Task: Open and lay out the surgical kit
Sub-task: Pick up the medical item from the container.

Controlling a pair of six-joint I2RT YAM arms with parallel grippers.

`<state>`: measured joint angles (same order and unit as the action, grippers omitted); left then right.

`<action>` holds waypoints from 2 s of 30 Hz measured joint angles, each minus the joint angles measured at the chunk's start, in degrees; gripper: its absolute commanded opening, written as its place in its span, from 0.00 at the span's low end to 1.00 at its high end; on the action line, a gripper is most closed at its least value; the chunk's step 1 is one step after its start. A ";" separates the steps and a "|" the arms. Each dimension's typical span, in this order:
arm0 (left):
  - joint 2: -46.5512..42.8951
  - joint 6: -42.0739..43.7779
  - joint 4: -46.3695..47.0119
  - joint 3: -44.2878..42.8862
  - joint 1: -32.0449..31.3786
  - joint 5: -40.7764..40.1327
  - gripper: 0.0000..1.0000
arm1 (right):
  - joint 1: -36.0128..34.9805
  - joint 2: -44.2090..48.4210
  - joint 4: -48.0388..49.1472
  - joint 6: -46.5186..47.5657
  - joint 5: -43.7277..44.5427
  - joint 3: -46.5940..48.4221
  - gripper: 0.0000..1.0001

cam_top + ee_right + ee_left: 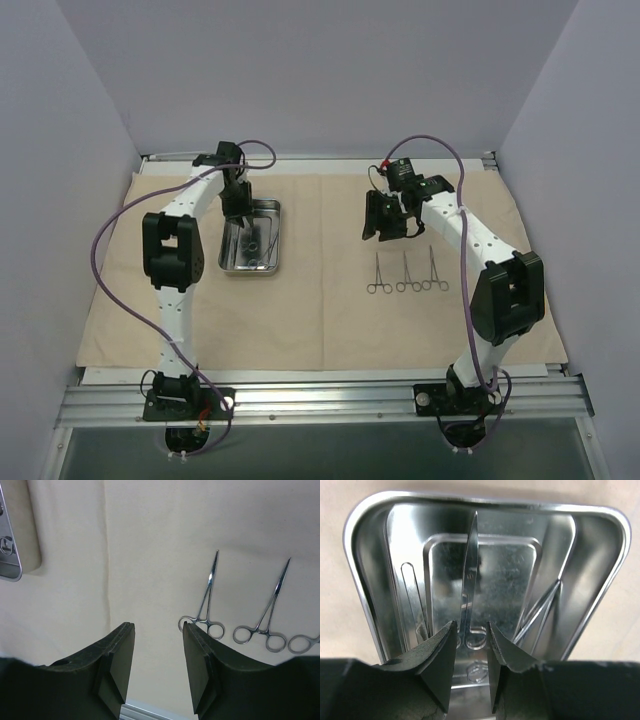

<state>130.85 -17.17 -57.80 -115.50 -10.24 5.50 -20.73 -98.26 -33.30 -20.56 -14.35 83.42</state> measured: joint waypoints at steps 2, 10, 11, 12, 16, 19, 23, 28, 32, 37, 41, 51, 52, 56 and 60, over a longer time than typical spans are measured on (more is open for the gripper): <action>0.76 0.42 1.62 -0.11 -0.26 -1.07 0.39 | 0.00 0.02 -0.11 0.00 0.02 -0.57 0.44; 3.13 2.40 6.93 -0.92 -1.97 -3.82 0.43 | -0.33 0.02 -0.72 -0.31 0.09 -1.27 0.44; 3.39 2.62 7.67 -1.11 -2.12 -4.31 0.43 | -0.39 0.02 -0.79 -0.35 0.11 -1.29 0.44; 3.69 2.78 7.98 -1.42 -2.19 -4.68 0.42 | -0.44 0.02 -0.81 -0.37 0.11 -1.29 0.44; 4.76 3.30 9.03 -3.04 -2.19 -6.32 0.43 | -0.68 0.02 -0.83 -0.42 0.15 -1.57 0.44; 6.19 3.93 9.31 -5.62 -2.14 -7.43 0.43 | -0.83 0.02 -0.94 -0.46 0.17 -1.68 0.44; 8.22 4.50 9.90 -8.28 -2.14 -8.31 0.42 | -1.40 0.02 -0.94 -0.70 0.26 -1.70 0.44; 10.12 4.94 10.03 -9.22 -2.16 -8.92 0.42 | -2.21 0.02 -0.90 -1.18 0.42 -2.12 0.44; 10.36 5.22 10.21 -9.40 -2.14 -9.40 0.39 | -2.58 0.11 -0.85 -1.70 0.44 -3.17 0.44; 10.54 5.62 10.10 -9.66 -2.14 -9.77 0.25 | -2.60 0.22 -1.07 -1.95 0.59 -3.58 0.44; 10.60 5.73 10.10 -9.73 -2.08 -9.86 0.10 | -2.60 0.37 -1.09 -1.95 0.68 -3.58 0.44; 10.38 5.70 10.21 -9.57 -2.03 -10.01 0.02 | -3.13 0.39 -1.14 -1.95 1.27 -3.58 0.44; 10.34 5.62 10.12 -9.57 -2.03 -9.99 0.02 | -3.30 0.42 -1.14 -1.95 1.29 -3.58 0.44; 9.57 5.22 8.85 -9.57 -1.79 -9.62 0.02 | -3.39 0.39 -0.96 -1.92 1.40 -3.50 0.44; 7.39 4.33 6.82 -9.57 -1.38 -8.63 0.02 | -3.58 0.39 -0.20 -1.90 1.42 -3.34 0.44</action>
<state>138.23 -12.84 -50.98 -125.08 -11.62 -3.14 -24.32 -97.86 -33.50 -22.46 -12.93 80.07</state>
